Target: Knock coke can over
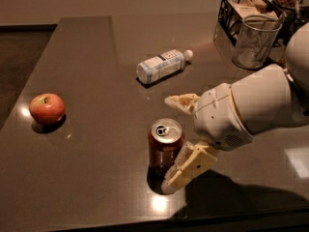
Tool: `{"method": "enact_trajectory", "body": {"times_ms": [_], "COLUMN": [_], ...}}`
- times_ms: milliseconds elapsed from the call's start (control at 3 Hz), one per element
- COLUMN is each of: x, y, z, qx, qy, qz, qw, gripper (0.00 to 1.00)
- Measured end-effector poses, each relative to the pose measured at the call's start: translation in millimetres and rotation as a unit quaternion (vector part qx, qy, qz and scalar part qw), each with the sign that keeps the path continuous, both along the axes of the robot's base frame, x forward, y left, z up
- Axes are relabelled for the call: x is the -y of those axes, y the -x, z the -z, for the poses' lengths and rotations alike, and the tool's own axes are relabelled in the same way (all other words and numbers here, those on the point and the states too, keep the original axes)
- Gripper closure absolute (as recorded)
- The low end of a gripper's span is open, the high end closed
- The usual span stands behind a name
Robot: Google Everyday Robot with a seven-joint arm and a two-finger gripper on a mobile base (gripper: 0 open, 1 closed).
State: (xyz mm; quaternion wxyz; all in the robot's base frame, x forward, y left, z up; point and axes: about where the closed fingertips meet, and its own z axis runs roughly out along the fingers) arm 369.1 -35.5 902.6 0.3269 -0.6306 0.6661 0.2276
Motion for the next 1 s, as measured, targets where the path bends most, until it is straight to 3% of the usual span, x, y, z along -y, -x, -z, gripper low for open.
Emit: {"method": "enact_trajectory", "body": {"times_ms": [333,1000], "x": [-9.3,-10.2], "y": [1.9,-1.7], "z": [0.0,-9.0], "qx": [-0.014,-0.027], "qy": [-0.017,-0.024], "qz": [-0.008,0.000], "qw": [0.9997,0.9993], "gripper": [0.20,0.67]}}
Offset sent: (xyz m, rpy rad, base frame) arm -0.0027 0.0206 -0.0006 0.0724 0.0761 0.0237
